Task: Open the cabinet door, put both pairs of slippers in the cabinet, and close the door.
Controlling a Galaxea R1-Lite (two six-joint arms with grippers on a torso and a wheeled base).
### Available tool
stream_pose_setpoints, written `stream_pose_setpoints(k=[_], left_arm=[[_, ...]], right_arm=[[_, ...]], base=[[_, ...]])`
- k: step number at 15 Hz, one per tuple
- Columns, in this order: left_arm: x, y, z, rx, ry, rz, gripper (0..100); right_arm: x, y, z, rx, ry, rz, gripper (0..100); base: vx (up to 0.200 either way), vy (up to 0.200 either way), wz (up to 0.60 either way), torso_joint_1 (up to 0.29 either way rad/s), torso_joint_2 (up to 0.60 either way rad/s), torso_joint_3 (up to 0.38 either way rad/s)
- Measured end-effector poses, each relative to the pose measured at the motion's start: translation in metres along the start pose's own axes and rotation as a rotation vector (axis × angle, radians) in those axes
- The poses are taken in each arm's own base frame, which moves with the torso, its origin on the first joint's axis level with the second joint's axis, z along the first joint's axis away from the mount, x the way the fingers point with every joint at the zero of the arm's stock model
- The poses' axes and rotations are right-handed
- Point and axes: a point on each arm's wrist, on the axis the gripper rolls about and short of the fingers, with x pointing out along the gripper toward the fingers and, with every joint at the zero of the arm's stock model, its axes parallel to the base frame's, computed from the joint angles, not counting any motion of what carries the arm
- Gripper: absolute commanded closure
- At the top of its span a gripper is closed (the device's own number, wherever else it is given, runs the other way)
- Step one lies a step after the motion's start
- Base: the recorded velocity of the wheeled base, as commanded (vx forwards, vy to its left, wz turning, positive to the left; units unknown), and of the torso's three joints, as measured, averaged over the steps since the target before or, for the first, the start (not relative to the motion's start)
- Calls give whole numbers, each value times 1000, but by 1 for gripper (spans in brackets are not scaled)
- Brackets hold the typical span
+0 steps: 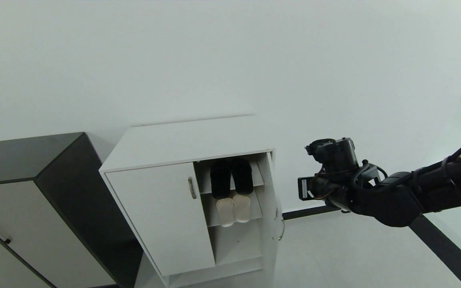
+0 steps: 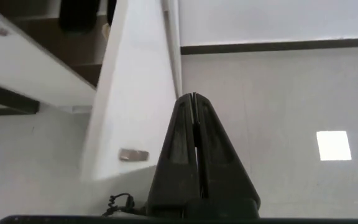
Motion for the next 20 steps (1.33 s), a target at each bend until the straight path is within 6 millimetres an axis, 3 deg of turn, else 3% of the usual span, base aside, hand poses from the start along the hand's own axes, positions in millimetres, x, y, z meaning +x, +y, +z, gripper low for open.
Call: stream_pose_setpoints(k=[4, 8, 12, 17, 20], left_arm=[[0, 0, 0, 0, 0, 0, 100], [0, 0, 0, 0, 0, 0, 100], [0, 0, 0, 0, 0, 1, 100], [0, 0, 0, 0, 0, 1, 100], [0, 0, 0, 0, 0, 1, 100]], right_arm=[[-12, 16, -4, -29, 0, 45, 100], [-17, 25, -8, -45, 3, 70, 100], [-18, 26, -8, -46, 1, 75, 100], [-19, 22, -7, -41, 0, 68, 100], [-28, 13, -23, -107, 65, 130, 100]], base=[[0, 0, 0, 0, 0, 0], [0, 0, 600, -2, 1, 6], [0, 0, 600, 6, 1, -1], [0, 0, 0, 0, 0, 0], [0, 0, 0, 0, 0, 0]])
